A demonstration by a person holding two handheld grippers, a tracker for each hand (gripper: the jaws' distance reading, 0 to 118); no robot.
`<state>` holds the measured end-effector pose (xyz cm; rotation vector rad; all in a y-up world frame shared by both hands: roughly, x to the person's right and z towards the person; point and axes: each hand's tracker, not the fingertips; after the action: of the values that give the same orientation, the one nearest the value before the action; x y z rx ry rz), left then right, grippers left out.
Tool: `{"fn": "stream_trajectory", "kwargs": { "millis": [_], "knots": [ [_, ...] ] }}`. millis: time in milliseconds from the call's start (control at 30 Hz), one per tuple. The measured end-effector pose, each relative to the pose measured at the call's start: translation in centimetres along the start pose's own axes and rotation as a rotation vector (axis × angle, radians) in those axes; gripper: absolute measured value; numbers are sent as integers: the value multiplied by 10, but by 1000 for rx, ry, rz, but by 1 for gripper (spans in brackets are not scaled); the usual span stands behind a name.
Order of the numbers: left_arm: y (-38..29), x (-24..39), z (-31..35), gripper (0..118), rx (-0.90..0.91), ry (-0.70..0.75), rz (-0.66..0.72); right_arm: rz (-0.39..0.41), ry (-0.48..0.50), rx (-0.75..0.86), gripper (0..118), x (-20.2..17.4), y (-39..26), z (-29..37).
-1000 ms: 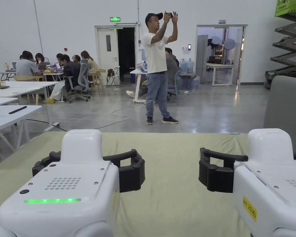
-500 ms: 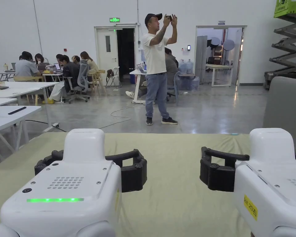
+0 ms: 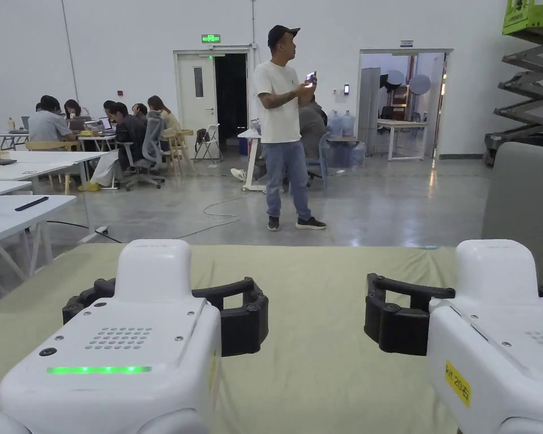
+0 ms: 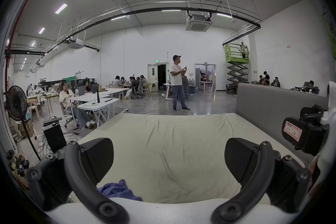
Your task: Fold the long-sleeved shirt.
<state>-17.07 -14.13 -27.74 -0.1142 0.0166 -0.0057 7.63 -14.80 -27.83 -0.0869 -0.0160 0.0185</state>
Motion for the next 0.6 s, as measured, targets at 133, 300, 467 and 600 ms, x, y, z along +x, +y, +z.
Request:
{"fn": "stream_trajectory", "kwargs": {
  "millis": [133,300,467,600],
  "knots": [
    [2,1,1,118,3,-2,1,-3,-2,-2,118,-1,0,0],
    [1,-2,1,118,3,0,-1,-1,8,-4,118,-3,0,1],
    [1,-5,2,118,-1,-1,7,4,14,-4,118,-6,1,2],
    [1,-6,3,118,2,1,3,4,17,-1,118,-7,2,4]
  ]
}}
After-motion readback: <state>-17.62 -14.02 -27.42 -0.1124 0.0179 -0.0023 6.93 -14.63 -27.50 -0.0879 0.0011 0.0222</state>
